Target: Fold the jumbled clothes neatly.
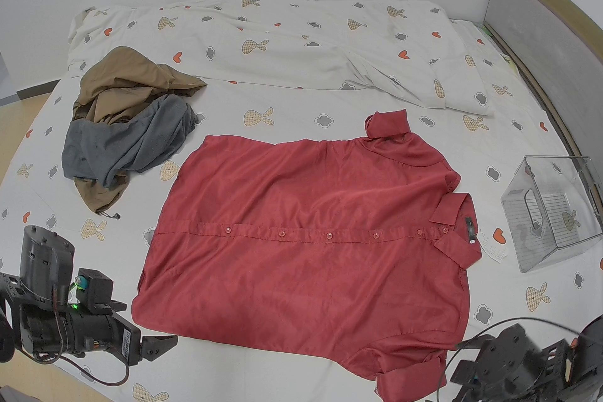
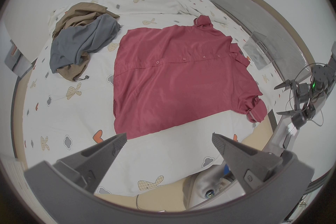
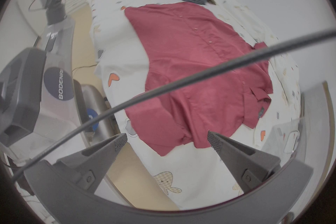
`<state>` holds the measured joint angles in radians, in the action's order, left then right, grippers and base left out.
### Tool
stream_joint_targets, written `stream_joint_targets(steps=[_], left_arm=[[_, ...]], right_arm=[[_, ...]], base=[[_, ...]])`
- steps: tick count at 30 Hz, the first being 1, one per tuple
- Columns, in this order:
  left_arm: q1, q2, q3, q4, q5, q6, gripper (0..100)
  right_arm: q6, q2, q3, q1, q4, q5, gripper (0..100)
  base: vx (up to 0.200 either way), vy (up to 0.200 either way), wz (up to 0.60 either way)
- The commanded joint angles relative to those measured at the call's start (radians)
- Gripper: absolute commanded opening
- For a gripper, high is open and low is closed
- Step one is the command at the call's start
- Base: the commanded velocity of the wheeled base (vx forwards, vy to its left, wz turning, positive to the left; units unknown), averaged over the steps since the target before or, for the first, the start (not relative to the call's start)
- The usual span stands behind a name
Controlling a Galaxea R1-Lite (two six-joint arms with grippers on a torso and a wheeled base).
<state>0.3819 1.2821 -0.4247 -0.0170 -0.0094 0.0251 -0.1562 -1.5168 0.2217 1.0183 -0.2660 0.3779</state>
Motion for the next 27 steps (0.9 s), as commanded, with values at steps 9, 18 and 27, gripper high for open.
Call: stream_joint_targets(steps=[9,18,27], left_arm=[[0.028,0.011,0.040,-0.035,0.046,-0.008,100],[0.026,0.006,0.066,-0.077,0.046,-0.008,100],[0.026,0.005,0.069,-0.078,0.046,-0.008,100]], right_arm=[[0.003,-0.408,-0.136,0.131,-0.374,0.099,100],[-0.009,-0.536,-0.206,0.128,-0.605,0.130,100],[-0.052,-0.484,-0.203,0.054,-0.613,0.133,100]], base=[[0.000,0.000,0.00],[0.000,0.000,0.00],[0.000,0.000,0.00]])
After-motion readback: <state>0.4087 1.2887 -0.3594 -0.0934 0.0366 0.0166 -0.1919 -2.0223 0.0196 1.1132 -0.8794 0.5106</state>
